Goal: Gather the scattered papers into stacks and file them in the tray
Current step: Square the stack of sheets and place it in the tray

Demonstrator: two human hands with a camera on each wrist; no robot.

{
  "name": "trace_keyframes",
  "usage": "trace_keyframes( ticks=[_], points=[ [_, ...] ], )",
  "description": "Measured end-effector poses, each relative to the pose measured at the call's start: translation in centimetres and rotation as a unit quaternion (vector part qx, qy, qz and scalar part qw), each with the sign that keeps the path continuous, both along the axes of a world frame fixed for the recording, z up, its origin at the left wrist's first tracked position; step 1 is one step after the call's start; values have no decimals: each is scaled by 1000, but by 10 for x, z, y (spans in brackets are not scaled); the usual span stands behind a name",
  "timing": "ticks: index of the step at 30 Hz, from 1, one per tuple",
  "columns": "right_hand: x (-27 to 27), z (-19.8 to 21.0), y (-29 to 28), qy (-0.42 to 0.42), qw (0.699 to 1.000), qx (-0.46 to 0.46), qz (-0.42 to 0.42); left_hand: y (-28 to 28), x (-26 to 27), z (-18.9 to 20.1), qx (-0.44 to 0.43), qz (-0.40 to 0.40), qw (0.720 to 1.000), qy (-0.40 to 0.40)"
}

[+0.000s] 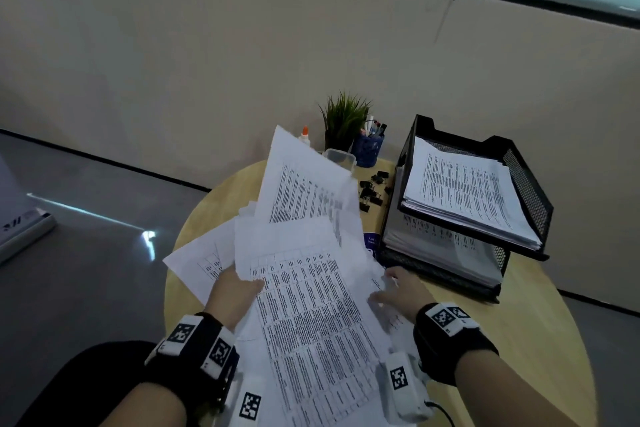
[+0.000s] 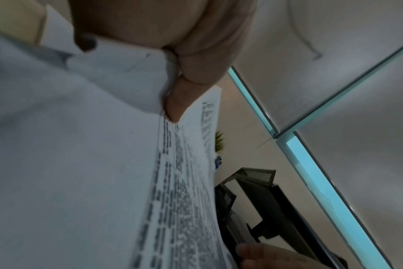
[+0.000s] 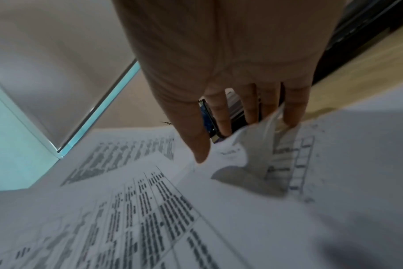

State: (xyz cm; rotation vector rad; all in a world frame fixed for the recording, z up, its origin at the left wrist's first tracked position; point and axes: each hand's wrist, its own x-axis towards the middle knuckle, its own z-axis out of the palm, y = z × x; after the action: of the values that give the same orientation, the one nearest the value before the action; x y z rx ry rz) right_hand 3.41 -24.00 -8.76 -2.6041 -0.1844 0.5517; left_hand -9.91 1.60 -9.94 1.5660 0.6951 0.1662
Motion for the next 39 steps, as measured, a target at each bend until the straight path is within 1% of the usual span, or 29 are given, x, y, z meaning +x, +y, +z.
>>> trace_keyframes(
  ticks=[3,6,8,10,12,13,15,16,18,20,22,23,25,27,28,31,32,35,39],
  points=[
    [-3,12,-1,-15,994,104,-32,2,-4,11,-15,17,999,-49],
    [-7,23,-2,13,977,211,-33,-2,-10,25,-49,23,993,-108],
    [-11,36,-2,60,948,310,-40,-3,-14,31,-54,11,990,-131],
    [-21,55,-4,106,905,409,-49,-4,-17,39,-70,0,985,-157],
    [-30,77,-8,132,869,474,-56,-7,-17,53,-78,-18,978,-191],
    [-34,90,-10,134,859,492,-50,-11,-15,61,-82,-26,974,-208],
    [-38,111,-17,115,851,511,-40,-17,-7,78,-85,-34,965,-246],
    [-39,123,-20,92,851,516,-36,-21,-1,88,-81,-32,961,-263],
    [-39,146,-26,24,844,534,-44,-29,12,109,-63,-20,953,-295],
    [-39,165,-33,-57,828,556,-53,-37,27,131,-45,-10,945,-323],
    [-39,177,-39,-124,814,565,-61,-44,41,150,-26,-11,939,-343],
    [-39,179,-41,-143,808,568,-65,-48,47,157,-14,-19,936,-352],
    [-40,177,-45,-154,800,574,-78,-54,55,163,3,-43,933,-357],
    [-40,166,-50,-141,789,590,-92,-57,60,159,-8,-59,932,-357],
    [-41,160,-53,-135,787,593,-99,-59,61,155,-16,-69,934,-349],
    [-41,136,-60,-136,792,583,-120,-60,66,134,-7,-85,953,-290],
    [-41,130,-62,-133,793,580,-127,-60,68,128,-17,-81,958,-274],
    [-39,121,-61,-114,788,585,-151,-66,76,117,-52,-72,959,-268],
    [-37,130,-64,-132,777,598,-150,-81,83,127,-105,-70,949,-288]
  ],
)
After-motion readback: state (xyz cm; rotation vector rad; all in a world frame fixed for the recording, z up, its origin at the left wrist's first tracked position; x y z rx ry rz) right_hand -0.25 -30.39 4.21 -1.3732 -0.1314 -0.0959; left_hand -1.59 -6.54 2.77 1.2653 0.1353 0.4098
